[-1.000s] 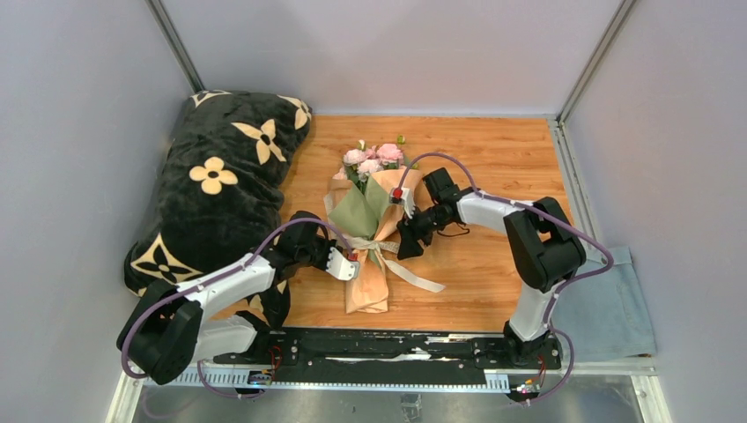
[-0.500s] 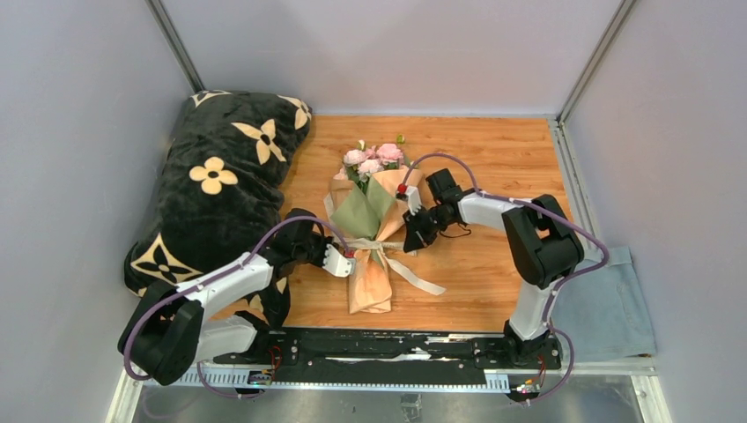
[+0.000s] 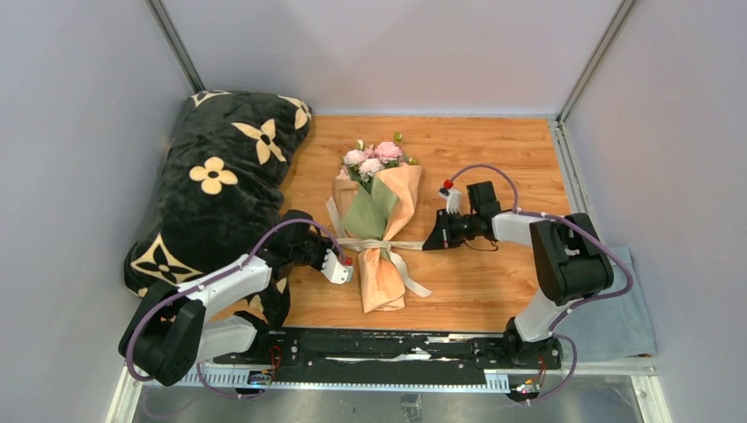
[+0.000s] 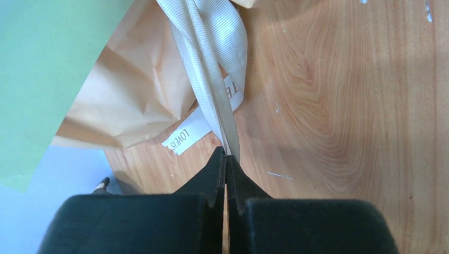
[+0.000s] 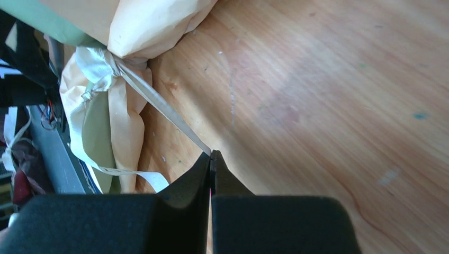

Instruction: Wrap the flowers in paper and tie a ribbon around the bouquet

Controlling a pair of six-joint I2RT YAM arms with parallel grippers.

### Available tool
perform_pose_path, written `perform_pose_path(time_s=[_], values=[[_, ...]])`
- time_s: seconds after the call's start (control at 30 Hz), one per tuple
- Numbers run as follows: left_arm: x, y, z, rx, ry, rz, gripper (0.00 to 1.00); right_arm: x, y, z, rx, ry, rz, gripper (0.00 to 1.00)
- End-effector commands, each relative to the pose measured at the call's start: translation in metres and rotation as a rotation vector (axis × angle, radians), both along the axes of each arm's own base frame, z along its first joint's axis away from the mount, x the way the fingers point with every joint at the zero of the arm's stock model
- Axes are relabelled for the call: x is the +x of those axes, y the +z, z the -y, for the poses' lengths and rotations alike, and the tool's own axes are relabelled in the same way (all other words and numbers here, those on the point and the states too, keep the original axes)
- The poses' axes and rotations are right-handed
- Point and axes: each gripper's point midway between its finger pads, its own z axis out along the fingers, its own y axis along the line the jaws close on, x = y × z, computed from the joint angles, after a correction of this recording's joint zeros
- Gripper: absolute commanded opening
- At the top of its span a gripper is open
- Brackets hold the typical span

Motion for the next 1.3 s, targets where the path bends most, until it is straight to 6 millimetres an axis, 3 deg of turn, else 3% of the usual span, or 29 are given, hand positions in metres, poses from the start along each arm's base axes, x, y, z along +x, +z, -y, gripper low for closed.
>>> perform_pose_path(time_s=[0.0,0.33,0.47,0.5,0.53,0.57,0.6,0.63,0.73,0.8,0.9,0.97,1.03,1.17,1.27], values=[[-0.007,-0.025,-0.049,0.152,0.135,-0.046,0.0,0.01,-0.021,0.056,-0.141,-0.221,-0.048,0.0],[-0.006,-0.023,-0.048,0.135,0.141,-0.049,0.0,0.01,-0.024,0.057,-0.129,-0.23,-0.057,0.0],[-0.015,-0.012,-0.034,0.076,0.076,-0.076,0.0,0.003,0.01,0.029,0.038,-0.069,-0.03,0.02],[-0.016,-0.004,-0.029,0.044,0.067,-0.075,0.06,0.001,0.018,0.024,0.042,-0.036,-0.023,0.21],[-0.018,0.001,-0.025,0.022,0.057,-0.082,0.28,0.0,0.024,0.023,0.026,-0.02,-0.009,0.35],[-0.023,0.002,-0.023,0.007,0.052,-0.102,0.51,0.003,0.031,0.024,0.012,-0.025,0.013,0.62],[-0.025,0.01,-0.02,-0.01,0.044,-0.107,0.66,0.007,0.037,0.027,-0.006,-0.049,0.035,0.74],[-0.029,0.015,-0.019,-0.024,0.042,-0.122,0.75,0.013,0.046,0.032,-0.022,-0.083,0.061,0.75],[-0.041,0.036,-0.016,-0.098,0.089,-0.188,0.85,0.031,0.072,0.052,-0.065,-0.207,0.152,0.76],[-0.036,0.064,-0.013,-0.208,0.203,-0.212,0.91,0.043,0.096,0.064,-0.08,-0.288,0.251,0.76],[-0.002,0.117,-0.021,-0.467,0.592,-0.216,0.97,0.061,0.135,0.087,-0.127,-0.413,0.483,0.78],[0.018,0.148,-0.047,-0.588,0.877,-0.189,1.0,0.072,0.163,0.107,-0.177,-0.502,0.681,0.78],[0.022,0.165,-0.066,-0.649,1.055,-0.254,1.0,0.079,0.189,0.134,-0.217,-0.665,0.826,0.79],[0.024,0.186,-0.11,-0.712,1.372,-0.327,0.99,0.08,0.19,0.182,-0.303,-0.96,0.881,0.83],[0.033,0.17,-0.109,-0.808,1.393,-0.321,0.97,0.077,0.171,0.189,-0.359,-0.969,0.846,0.85]])
